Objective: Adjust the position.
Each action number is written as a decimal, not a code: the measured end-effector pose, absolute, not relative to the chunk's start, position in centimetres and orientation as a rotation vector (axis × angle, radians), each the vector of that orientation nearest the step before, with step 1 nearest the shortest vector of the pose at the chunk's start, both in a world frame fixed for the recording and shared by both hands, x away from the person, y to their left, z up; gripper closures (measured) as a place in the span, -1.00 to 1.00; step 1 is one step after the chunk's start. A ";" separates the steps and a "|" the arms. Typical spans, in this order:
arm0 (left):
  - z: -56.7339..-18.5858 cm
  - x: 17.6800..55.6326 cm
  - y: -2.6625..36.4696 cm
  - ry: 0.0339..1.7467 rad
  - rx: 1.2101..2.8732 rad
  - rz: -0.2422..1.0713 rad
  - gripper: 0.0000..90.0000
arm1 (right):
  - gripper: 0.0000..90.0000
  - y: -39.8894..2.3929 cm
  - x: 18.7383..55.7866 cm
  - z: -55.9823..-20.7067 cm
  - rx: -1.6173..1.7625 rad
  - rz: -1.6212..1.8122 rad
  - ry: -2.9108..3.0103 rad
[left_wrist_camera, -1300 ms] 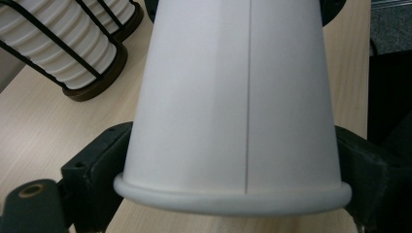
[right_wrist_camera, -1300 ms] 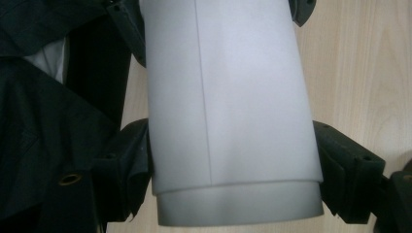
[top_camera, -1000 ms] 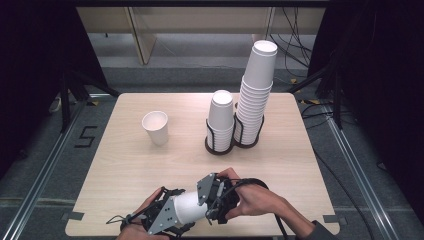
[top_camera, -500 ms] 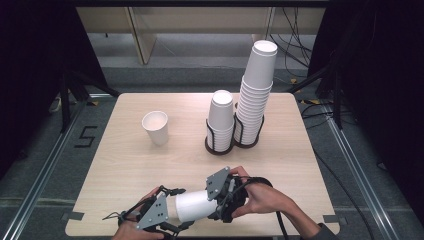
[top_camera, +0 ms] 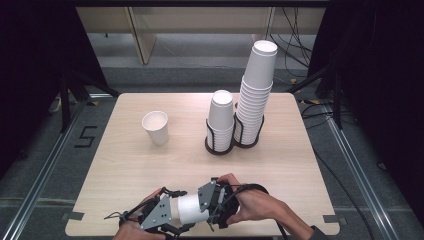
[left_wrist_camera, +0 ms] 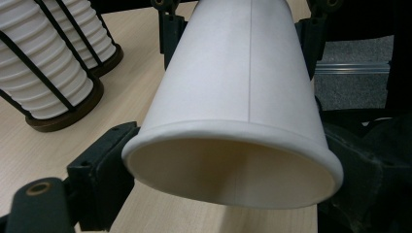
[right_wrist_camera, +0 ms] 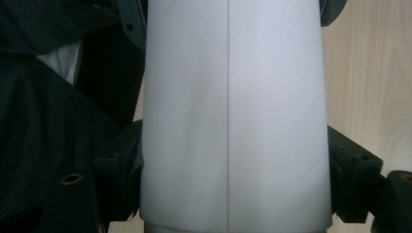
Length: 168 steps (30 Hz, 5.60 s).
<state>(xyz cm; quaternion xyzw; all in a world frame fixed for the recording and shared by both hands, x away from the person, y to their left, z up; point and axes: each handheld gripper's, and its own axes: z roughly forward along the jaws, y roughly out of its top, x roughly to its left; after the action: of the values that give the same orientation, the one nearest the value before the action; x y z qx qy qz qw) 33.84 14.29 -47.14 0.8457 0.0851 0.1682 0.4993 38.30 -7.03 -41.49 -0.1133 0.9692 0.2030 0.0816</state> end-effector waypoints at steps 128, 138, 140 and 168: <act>-46.9 35.5 15.2 0.573 1.560 0.179 -0.92 | -0.43 -12.6 41.5 -43.0 0.010 1.473 2.761; -46.7 35.1 15.2 0.544 1.547 0.191 -1.00 | -0.43 -11.6 41.1 -43.9 -0.017 1.470 2.804; -46.7 35.1 15.2 0.536 1.550 0.198 -1.00 | -0.43 -11.4 41.1 -44.1 -0.018 1.461 2.811; -46.5 35.1 15.0 0.529 1.596 0.231 -0.80 | -0.43 -9.9 39.8 -44.7 0.035 1.214 2.836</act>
<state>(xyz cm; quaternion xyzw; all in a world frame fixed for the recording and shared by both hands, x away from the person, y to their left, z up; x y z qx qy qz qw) 35.09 14.96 -46.49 0.7055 0.2337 0.1023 0.6612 39.79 -9.90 -44.68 0.0112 0.9188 0.3935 0.0283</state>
